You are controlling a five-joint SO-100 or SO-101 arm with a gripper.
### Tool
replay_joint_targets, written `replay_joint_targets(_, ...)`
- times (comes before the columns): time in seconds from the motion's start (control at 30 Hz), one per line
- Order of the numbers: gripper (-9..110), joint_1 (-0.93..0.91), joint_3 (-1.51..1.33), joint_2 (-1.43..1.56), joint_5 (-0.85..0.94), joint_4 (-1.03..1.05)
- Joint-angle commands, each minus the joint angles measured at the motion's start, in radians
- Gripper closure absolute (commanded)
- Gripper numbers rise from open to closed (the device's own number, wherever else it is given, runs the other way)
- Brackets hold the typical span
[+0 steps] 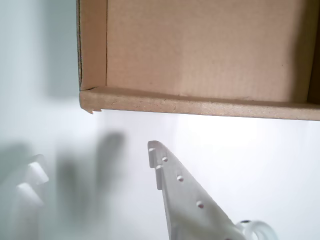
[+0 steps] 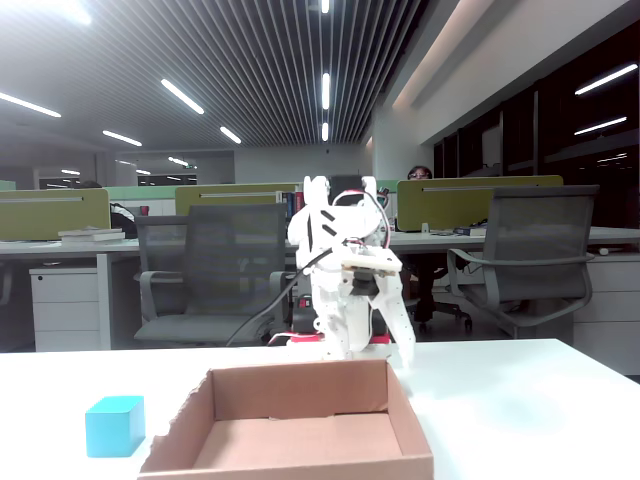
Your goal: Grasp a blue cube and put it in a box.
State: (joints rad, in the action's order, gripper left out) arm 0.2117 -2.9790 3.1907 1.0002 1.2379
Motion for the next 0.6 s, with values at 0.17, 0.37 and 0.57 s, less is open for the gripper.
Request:
replay_joint_targets(0.17, 78, -0.028, 0.137, -0.11, 0.002, 0.029)
replay_joint_targets(0.37, 78, -0.052, 0.443, -0.362, 0.009, 0.129)
replay_joint_targets(0.57, 78, -0.181, 0.73, -0.612, 0.156, 0.238)
